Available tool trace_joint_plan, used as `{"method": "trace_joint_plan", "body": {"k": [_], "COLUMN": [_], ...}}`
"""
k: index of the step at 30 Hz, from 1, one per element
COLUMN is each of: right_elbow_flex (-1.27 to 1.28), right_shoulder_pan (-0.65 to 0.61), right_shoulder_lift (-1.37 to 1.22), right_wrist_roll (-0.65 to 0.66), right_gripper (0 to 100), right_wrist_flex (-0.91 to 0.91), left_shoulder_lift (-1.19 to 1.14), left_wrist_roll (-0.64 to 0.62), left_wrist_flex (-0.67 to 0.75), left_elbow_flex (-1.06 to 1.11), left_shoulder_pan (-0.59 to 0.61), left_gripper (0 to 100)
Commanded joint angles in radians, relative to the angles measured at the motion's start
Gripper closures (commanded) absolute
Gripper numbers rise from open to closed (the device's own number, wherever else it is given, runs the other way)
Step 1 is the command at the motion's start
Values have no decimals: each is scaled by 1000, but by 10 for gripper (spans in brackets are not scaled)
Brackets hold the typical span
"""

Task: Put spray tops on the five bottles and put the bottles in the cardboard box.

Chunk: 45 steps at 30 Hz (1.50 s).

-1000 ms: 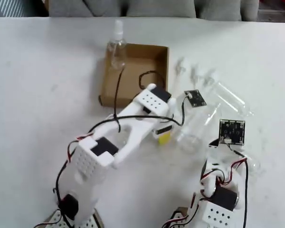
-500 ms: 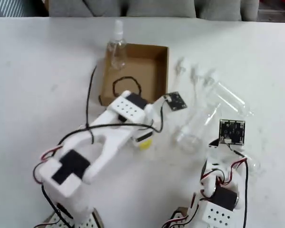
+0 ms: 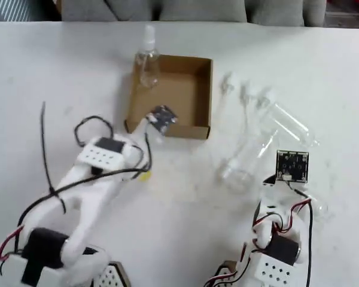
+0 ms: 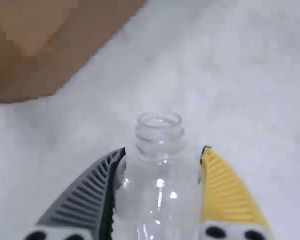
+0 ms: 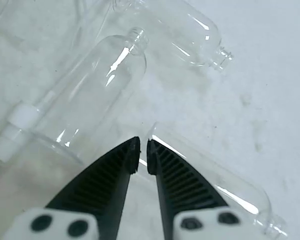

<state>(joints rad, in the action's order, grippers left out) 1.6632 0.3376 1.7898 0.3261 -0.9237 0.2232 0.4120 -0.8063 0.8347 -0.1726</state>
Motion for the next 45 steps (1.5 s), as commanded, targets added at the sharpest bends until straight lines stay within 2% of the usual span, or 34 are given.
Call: {"method": "trace_joint_plan", "body": {"k": [1, 4, 8, 20, 33, 35, 39, 45], "right_elbow_flex": [-71, -141, -315, -1030, -2136, -2314, -2641, -3056], "right_shoulder_pan": [-5, -31, -65, -170, -268, -282, -309, -328], "right_shoulder_lift": [10, 4, -125, -1063, -2026, -2166, -2417, -2720], "right_wrist_roll": [-2, -2, -2, -3, -2, -2, -3, -15], "right_gripper": [984, 984, 984, 984, 983, 972, 890, 882], "right_wrist_flex": [1, -4, -56, -70, -539, -585, -674, -717], "left_shoulder_lift": [114, 163, 219, 292, 286, 286, 286, 286], "left_wrist_roll": [-135, -235, -279, -273, -273, -273, -273, -272], "left_wrist_flex": [97, 164, 229, 358, 362, 362, 364, 364], "left_elbow_flex": [44, 97, 152, 247, 245, 245, 245, 245], "left_shoulder_pan": [113, 174, 216, 216, 216, 216, 216, 216], "left_gripper": [980, 980, 980, 980, 980, 980, 980, 980]}}
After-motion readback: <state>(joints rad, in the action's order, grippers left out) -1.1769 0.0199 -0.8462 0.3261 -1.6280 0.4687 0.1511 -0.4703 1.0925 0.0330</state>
